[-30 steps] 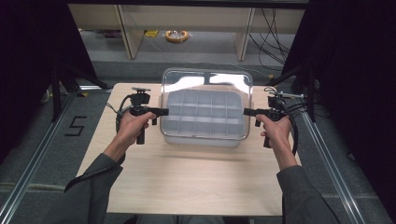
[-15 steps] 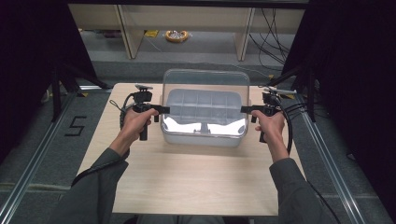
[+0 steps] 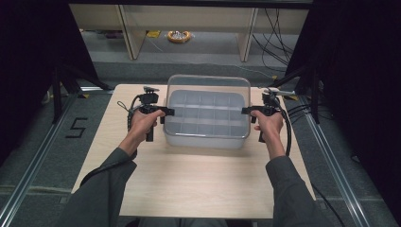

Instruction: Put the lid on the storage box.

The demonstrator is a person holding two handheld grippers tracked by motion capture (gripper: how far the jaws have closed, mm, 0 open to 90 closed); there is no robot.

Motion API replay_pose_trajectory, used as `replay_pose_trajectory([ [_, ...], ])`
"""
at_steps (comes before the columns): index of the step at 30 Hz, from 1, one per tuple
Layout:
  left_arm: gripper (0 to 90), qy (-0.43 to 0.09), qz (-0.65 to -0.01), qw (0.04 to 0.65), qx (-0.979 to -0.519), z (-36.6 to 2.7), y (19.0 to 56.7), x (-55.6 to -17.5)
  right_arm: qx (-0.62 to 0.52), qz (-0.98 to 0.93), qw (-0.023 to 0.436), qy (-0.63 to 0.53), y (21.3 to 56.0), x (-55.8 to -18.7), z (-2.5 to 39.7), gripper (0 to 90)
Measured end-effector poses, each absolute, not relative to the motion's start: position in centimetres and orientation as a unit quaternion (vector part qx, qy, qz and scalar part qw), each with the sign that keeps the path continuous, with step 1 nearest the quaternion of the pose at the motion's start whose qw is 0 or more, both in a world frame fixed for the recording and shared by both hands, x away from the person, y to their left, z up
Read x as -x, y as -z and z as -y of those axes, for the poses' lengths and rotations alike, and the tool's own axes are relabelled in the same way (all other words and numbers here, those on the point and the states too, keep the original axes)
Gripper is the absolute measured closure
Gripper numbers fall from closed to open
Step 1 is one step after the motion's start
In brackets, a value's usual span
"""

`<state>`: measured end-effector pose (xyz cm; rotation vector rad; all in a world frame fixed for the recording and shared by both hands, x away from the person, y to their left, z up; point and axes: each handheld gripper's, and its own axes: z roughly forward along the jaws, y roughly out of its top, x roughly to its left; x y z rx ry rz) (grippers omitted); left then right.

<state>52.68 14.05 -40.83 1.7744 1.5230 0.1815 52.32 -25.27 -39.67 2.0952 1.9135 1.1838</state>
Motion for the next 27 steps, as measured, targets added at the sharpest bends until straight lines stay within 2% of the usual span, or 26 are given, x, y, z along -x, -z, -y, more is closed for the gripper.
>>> replay_pose_trajectory([
  [1,55.5,-0.071,-0.599,0.388,-0.697,-14.1,40.8,-52.7,-0.681,-0.622,0.034,-0.385,39.7,-52.3,25.3,57.1],
  [2,55.2,-0.072,-0.601,0.384,-0.698,-13.9,41.1,-52.8,-0.689,-0.604,0.009,-0.399,39.9,-52.6,25.2,56.8],
  [6,53.1,-0.077,-0.606,0.377,-0.696,-13.8,41.5,-53.0,-0.695,-0.609,0.024,-0.38,40.5,-53.0,25.1,56.1],
  [11,52.7,-0.07,-0.614,0.377,-0.689,-13.9,42.0,-53.3,-0.705,-0.598,0.012,-0.38,41.1,-53.3,24.9,55.5],
  [13,52.0,-0.063,-0.614,0.376,-0.691,-13.9,42.2,-53.4,-0.696,-0.608,0.03,-0.381,41.7,-53.5,25.1,55.4],
  [14,52.0,-0.063,-0.615,0.377,-0.69,-13.9,42.2,-53.4,-0.696,-0.608,0.03,-0.381,41.7,-53.5,25.1,55.4],
  [15,51.7,-0.062,-0.617,0.376,-0.689,-13.9,42.4,-53.5,-0.712,-0.592,0.012,-0.376,41.6,-53.6,24.9,55.4],
  [27,51.1,-0.064,-0.613,0.385,-0.686,-13.6,42.8,-53.6,-0.71,-0.59,0.014,-0.383,42.0,-53.7,24.9,53.2],
])
